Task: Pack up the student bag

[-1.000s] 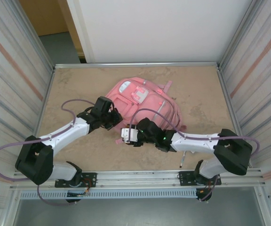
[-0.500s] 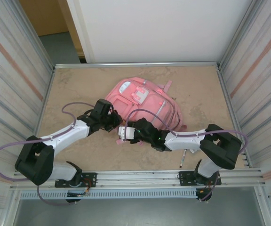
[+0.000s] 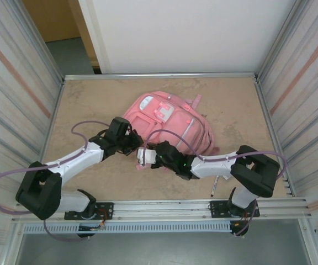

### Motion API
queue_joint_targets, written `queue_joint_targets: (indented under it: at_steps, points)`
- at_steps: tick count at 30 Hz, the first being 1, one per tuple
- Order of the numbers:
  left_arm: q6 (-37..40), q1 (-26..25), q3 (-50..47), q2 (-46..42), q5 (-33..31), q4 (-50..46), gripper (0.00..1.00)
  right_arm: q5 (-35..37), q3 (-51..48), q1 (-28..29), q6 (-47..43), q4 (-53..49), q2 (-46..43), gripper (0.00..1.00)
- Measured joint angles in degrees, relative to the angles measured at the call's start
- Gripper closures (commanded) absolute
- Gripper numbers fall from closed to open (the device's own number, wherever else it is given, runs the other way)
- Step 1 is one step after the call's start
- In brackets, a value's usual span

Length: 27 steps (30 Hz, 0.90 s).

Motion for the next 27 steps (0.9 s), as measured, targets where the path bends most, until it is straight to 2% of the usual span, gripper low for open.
queue_joint_targets:
  at_steps: [6, 9, 11, 15, 19, 22, 27]
  points:
    - [0.0, 0.4, -0.3, -1.1, 0.1, -0.3, 1.0, 4.6, -1.6, 1.5, -0.1, 4.6, 0.0, 0.99]
    - [-0.2, 0.5, -0.8, -2.2, -0.2, -0.7, 1.0, 4.7, -1.6, 1.7, 1.9, 3.8, -0.7, 1.0]
    - [-0.9, 0.8, -1.7, -3.1, -0.2, -0.4, 1.0, 4.9, -1.6, 1.9, 6.6, 1.6, -2.5, 1.0]
    - [-3.8, 1.1, -4.5, -5.4, 0.0, 2.3, 1.0, 4.9, -1.8, 1.3, 22.3, -3.7, -6.5, 1.0]
    - [-7.1, 1.1, -7.0, -6.9, 0.0, 4.6, 1.0, 4.6, -1.8, 0.2, 41.8, -10.9, -9.9, 1.0]
    - [-8.0, 1.0, -7.2, -7.7, -0.5, 3.8, 1.0, 2.1, -1.8, -1.5, 55.2, -13.9, -11.0, 1.0]
    - [-9.4, 0.9, -8.6, -10.0, -2.1, 3.3, 1.0, -3.6, -1.2, -3.7, 72.0, -18.0, -12.3, 1.0]
